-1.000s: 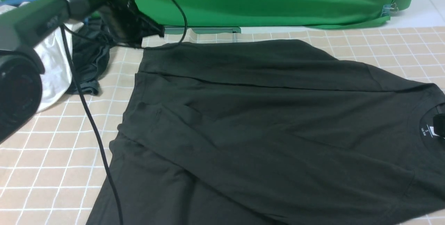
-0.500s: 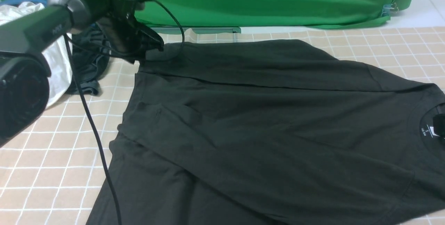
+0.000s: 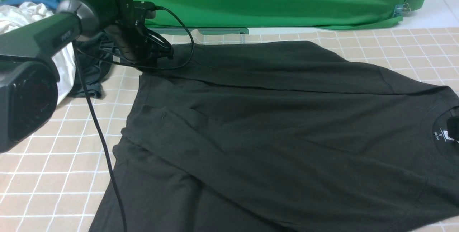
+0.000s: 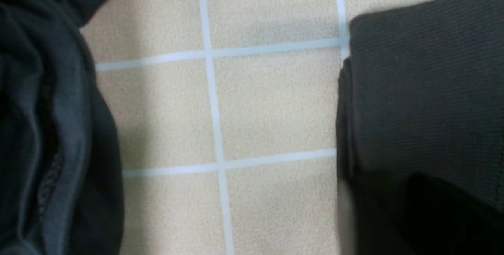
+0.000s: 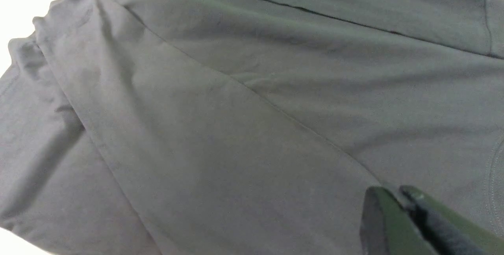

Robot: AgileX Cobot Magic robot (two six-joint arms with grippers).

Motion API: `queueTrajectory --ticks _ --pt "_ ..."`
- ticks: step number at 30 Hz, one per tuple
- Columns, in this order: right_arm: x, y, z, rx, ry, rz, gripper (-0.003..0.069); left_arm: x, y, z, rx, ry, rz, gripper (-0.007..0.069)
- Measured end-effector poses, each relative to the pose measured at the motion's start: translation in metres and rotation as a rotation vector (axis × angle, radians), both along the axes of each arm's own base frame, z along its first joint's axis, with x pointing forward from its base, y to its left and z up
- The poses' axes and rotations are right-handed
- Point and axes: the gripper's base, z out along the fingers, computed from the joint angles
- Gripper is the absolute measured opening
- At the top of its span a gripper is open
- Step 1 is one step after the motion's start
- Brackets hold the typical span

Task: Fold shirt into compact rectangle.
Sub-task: 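Grab the top left corner of the dark shirt with the left gripper, then fold the left side of the dark shirt inward over its body with the left gripper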

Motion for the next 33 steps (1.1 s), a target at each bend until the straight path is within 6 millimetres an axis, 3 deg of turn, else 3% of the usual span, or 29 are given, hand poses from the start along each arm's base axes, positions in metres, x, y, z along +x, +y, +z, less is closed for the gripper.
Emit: queueTrajectory --ticks 3,7,17,26,33 --pt "0.0 0.0 0.0 0.0 -0.001 -0.001 0.0071 0.001 0.0 0.005 0.005 0.001 -0.01 0.0032" --pt "0.0 0.0 0.0 0.0 -0.002 -0.001 0.0071 0.002 0.0 0.015 0.004 -0.009 -0.01 0.0031" --pt "0.0 0.0 0.0 0.0 -0.002 -0.001 0.0071 -0.014 -0.001 0.063 -0.022 0.006 -0.031 0.0031" --pt "0.0 0.0 0.0 0.0 -0.005 -0.002 0.0071 -0.052 0.001 0.117 -0.043 0.079 -0.053 0.0031" --pt "0.001 0.0 0.001 0.0 -0.008 -0.004 0.0071 -0.097 0.006 0.131 -0.05 0.146 -0.02 0.0031"
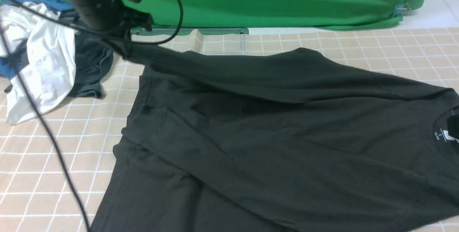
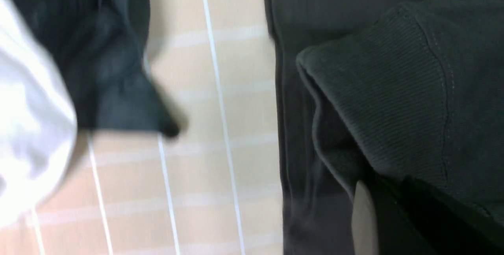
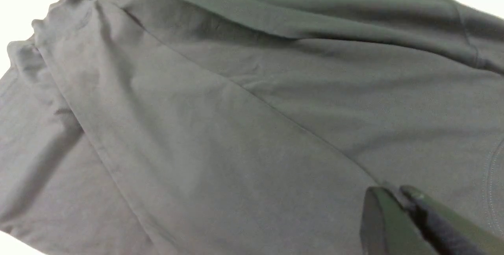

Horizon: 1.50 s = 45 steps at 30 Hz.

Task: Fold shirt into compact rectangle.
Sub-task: 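Fold the left side of the dark shirt inward over its body with the left gripper, then grasp the near edge of the shirt at its hem and shoulder corners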

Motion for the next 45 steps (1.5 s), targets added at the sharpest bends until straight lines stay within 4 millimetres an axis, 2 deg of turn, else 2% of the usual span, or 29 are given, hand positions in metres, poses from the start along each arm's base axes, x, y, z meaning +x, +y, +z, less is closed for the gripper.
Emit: queueTrajectory --ticks 5,8,10,17,19,26,29,31,34,35,36,39,40,41,42,45 --pt "0.002 -0.001 0.002 0.0 -0.026 -0.014 0.0071 -0.039 -0.004 -0.007 0.002 0.079 0.02 0.0031" --pt "0.003 -0.001 0.002 0.0 -0.037 -0.02 0.0071 -0.058 -0.01 -0.022 0.004 0.115 0.021 0.0031" --pt "0.003 -0.001 0.003 0.0 -0.04 -0.022 0.0071 -0.069 -0.012 -0.042 0.007 0.148 0.036 0.0031" --pt "0.004 -0.002 0.003 0.0 -0.046 -0.026 0.0071 -0.084 -0.009 -0.074 0.021 0.213 0.043 0.0045" --pt "0.006 -0.002 0.003 0.003 -0.05 -0.037 0.0071 -0.086 -0.009 -0.077 0.022 0.226 0.046 0.0081" --pt "0.025 -0.006 -0.013 -0.008 0.062 -0.085 0.0071 -0.086 -0.007 -0.077 0.053 0.229 0.029 0.0327" --pt "0.04 -0.008 -0.015 -0.039 0.145 -0.074 0.0065 -0.082 -0.005 -0.071 0.088 0.201 0.013 0.0359" --pt "0.054 -0.009 -0.01 -0.049 0.184 -0.078 0.0046 -0.074 -0.005 -0.059 0.085 0.143 0.011 0.0323" --pt "0.075 -0.011 -0.002 -0.062 0.207 -0.092 0.0036 -0.063 -0.008 -0.037 0.06 0.037 0.024 0.0211" --pt "0.086 -0.012 0.001 -0.066 0.218 -0.101 0.0036 -0.055 -0.009 -0.024 0.039 -0.026 0.036 0.0125" --pt "0.097 -0.013 0.003 -0.074 0.225 -0.107 0.0036 -0.05 -0.008 -0.016 0.027 -0.06 0.046 0.0078" --pt "0.125 -0.015 0.006 -0.086 0.24 -0.123 0.0038 -0.029 -0.003 0.004 -0.018 -0.134 0.088 0.0023" --pt "0.143 -0.016 0.007 -0.088 0.245 -0.13 0.0052 -0.015 0.002 0.007 -0.036 -0.158 0.112 0.0016" --pt "0.145 -0.016 0.007 -0.088 0.246 -0.131 0.0052 -0.015 0.002 0.007 -0.036 -0.158 0.112 0.0016" --pt "0.16 -0.016 0.006 -0.084 0.254 -0.142 0.0088 0.001 0.007 0.005 -0.048 -0.17 0.134 0.0018" --pt "0.187 -0.018 0.002 -0.082 0.27 -0.153 0.0195 0.024 0.013 -0.005 -0.053 -0.175 0.155 0.0029"
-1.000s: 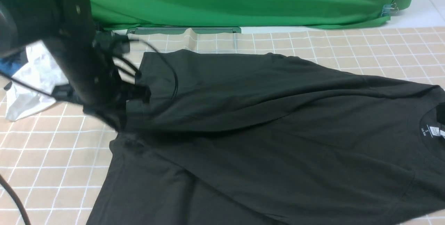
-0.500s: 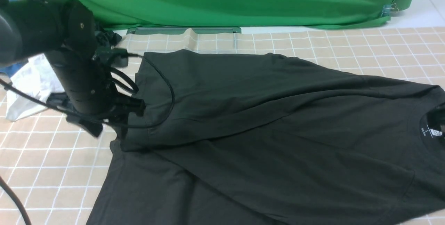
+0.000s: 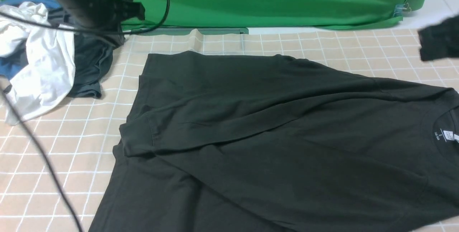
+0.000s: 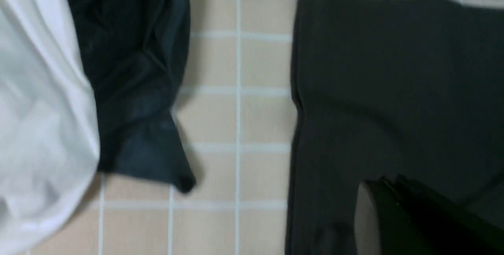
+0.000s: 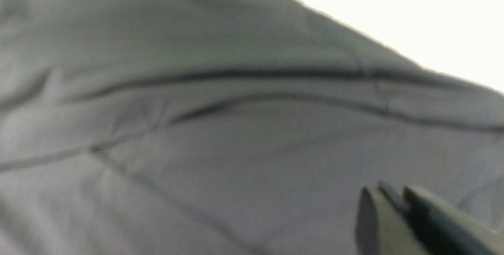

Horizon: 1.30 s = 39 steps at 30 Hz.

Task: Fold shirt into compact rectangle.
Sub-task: 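Grasp the near edge of the shirt at its hem and shoulder corners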

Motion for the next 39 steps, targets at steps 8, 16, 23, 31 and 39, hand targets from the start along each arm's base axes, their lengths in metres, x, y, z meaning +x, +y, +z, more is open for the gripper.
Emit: queueTrajectory --ticks 8,16,23,31,39 --pt "0.057 -0.003 -0.028 0.004 0.126 0.011 0.0424 0.064 -0.001 -0.054 0.02 -0.063 -0.028 0.0318" --pt "0.07 -0.003 -0.043 0.007 0.173 0.015 0.0432 0.091 -0.005 -0.123 0.021 -0.087 -0.075 0.0582" --pt "0.07 -0.003 -0.042 0.006 0.169 0.016 0.043 0.096 -0.006 -0.138 0.058 -0.107 -0.155 0.0527" --pt "0.073 -0.004 -0.04 0.004 0.133 0.007 0.043 0.097 -0.015 -0.141 0.086 -0.131 -0.266 0.0156" --pt "0.078 -0.005 -0.045 0.003 0.116 -0.001 0.043 0.098 -0.019 -0.136 0.135 -0.134 -0.272 0.0036"
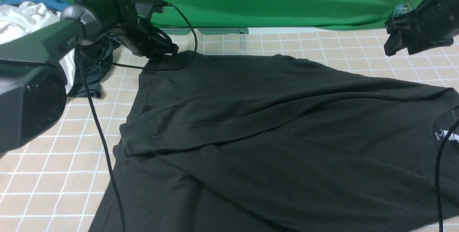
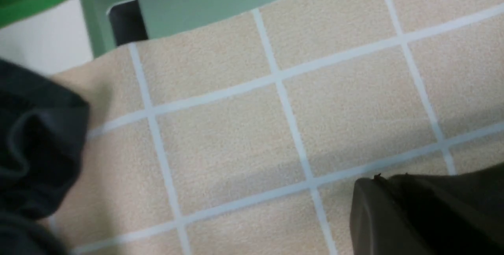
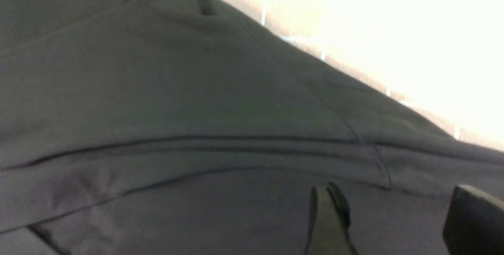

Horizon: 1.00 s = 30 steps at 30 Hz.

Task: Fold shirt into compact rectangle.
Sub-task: 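Grasp the near edge of the shirt at its hem and shoulder corners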

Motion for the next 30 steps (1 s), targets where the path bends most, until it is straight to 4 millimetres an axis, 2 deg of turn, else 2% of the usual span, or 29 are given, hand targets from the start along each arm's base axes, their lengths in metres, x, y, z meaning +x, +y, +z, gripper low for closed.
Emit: queueTrajectory --ticks 4,8,12,21,24,27,28,29,30 --pt "0.008 -0.001 -0.013 -0.016 -0.003 0.019 0.0432 0.0 0.006 0.008 0.063 -0.013 0.053 0.0036" --pt "0.015 -0.002 -0.026 -0.045 -0.012 0.06 0.0476 0.0 0.008 0.021 0.085 -0.035 0.057 0.0036" --pt "0.029 -0.003 -0.056 -0.085 -0.011 0.113 0.0568 0.0 0.008 0.023 0.082 -0.036 0.062 0.0036" --pt "0.051 0.004 -0.114 -0.168 -0.032 0.232 0.0578 -0.001 0.008 0.023 0.078 -0.034 0.064 0.0036" --pt "0.053 0.007 -0.125 -0.173 -0.023 0.25 0.0481 -0.001 0.008 0.023 0.077 -0.034 0.065 0.0036" --pt "0.055 0.009 -0.124 -0.184 -0.046 0.262 0.019 -0.001 0.008 0.023 0.073 -0.033 0.07 0.0036" --pt "0.055 0.009 -0.124 -0.185 -0.049 0.261 0.016 -0.001 0.008 0.023 0.072 -0.033 0.072 0.0036" --pt "0.057 0.009 -0.121 -0.188 -0.066 0.26 0.0089 -0.001 0.008 0.023 0.071 -0.03 0.074 0.0036" --pt "0.059 0.009 -0.119 -0.19 -0.076 0.258 0.0074 -0.001 0.008 0.023 0.07 -0.03 0.076 0.0036"
